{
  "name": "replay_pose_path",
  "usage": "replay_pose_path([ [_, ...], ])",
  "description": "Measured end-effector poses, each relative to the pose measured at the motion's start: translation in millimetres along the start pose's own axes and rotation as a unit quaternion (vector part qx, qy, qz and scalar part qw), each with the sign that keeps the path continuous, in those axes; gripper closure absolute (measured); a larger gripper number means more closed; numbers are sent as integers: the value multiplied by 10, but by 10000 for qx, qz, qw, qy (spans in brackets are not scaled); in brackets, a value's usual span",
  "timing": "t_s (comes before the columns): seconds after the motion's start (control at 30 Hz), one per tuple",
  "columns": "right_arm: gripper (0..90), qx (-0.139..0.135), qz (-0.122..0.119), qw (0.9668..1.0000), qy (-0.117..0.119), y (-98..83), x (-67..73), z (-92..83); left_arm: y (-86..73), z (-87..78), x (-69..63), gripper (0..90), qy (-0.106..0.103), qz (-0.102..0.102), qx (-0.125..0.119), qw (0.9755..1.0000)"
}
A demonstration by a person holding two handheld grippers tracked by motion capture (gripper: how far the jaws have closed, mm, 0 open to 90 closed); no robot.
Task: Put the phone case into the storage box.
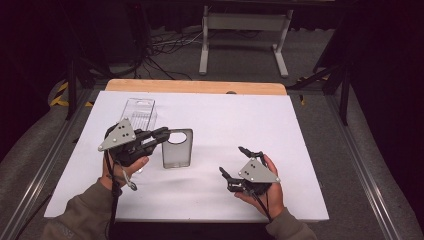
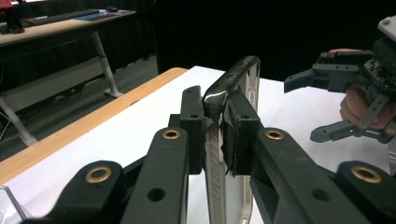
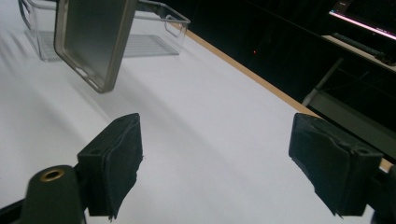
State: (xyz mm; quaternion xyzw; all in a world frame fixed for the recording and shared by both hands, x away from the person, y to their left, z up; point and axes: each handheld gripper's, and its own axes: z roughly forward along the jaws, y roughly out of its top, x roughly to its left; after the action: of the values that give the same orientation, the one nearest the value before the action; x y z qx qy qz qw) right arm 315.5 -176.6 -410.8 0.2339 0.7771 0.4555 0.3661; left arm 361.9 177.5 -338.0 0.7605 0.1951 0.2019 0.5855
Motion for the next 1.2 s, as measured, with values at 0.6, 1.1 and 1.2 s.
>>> replay_pose_path([
  [0.6,185,120,154,9997,-159,-224,-33,-159,48,-115,64,800,84,63,-71,9999],
  [1.1,185,159,143,9995,-220,-253,-58,-184,76,-244,156,800,205,64,-160,9996],
  [1.2,184,140,155,9996,-213,-253,-61,-186,81,-282,188,800,242,34,-210,9995],
])
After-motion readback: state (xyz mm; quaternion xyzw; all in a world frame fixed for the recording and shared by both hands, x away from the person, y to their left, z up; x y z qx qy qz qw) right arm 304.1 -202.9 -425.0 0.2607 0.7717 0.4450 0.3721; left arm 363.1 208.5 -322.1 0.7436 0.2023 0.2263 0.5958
